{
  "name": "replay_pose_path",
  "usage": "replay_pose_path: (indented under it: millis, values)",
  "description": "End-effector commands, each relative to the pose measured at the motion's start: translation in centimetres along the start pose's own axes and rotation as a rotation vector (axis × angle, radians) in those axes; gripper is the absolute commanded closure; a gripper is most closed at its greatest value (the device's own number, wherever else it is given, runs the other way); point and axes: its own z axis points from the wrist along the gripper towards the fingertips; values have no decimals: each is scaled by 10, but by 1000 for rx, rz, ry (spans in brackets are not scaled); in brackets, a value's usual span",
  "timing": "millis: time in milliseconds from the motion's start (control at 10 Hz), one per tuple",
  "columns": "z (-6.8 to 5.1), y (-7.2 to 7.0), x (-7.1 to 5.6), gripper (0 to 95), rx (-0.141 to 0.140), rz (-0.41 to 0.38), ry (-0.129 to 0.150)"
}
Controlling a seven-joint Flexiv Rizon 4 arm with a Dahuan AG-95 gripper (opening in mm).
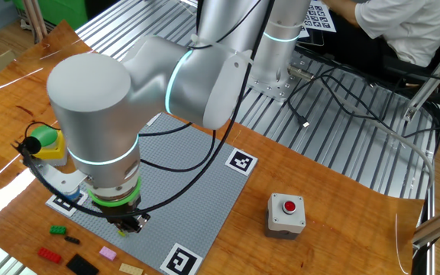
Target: Build with small Lego blocks
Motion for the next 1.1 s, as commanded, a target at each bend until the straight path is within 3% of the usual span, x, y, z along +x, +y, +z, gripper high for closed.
replay_pose_path:
  millis: [100, 600, 700, 1100]
  values:
    - [-1, 0, 2, 570, 4, 6, -3]
    - [1, 0, 2, 570, 4, -1, -6]
    - [2, 0, 2, 760, 4, -6, -6]
    - [3, 0, 2, 760, 7, -14, -7]
